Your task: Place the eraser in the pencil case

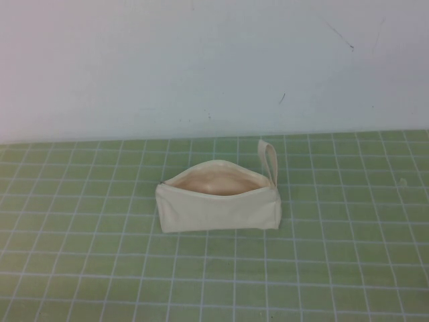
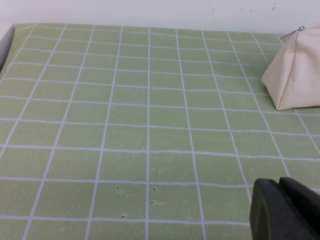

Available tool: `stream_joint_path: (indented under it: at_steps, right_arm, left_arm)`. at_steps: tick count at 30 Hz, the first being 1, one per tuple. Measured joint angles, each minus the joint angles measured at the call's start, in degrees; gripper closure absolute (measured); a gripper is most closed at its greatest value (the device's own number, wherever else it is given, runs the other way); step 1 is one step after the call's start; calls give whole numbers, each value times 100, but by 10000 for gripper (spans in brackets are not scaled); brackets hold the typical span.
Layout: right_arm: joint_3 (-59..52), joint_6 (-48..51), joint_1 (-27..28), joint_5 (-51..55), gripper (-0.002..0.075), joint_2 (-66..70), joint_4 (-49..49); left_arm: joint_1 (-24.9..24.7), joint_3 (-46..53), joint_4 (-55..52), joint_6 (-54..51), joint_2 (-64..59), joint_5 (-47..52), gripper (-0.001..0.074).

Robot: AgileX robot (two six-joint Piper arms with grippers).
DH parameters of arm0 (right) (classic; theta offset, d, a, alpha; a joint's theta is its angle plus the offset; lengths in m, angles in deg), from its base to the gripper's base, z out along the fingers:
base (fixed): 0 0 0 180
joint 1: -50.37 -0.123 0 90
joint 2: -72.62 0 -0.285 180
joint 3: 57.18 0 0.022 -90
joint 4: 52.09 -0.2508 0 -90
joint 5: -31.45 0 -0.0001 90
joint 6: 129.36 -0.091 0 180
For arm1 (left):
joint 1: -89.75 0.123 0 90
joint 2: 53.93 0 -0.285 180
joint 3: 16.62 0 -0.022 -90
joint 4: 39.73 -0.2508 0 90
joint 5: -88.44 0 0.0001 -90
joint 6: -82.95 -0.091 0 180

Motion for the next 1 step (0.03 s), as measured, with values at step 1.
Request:
stream_joint_path:
  at_steps: [1]
  right_arm:
    - [0, 0, 0, 0, 727, 0, 0]
  left_arm:
    - [0, 0, 0, 0, 0, 0, 736]
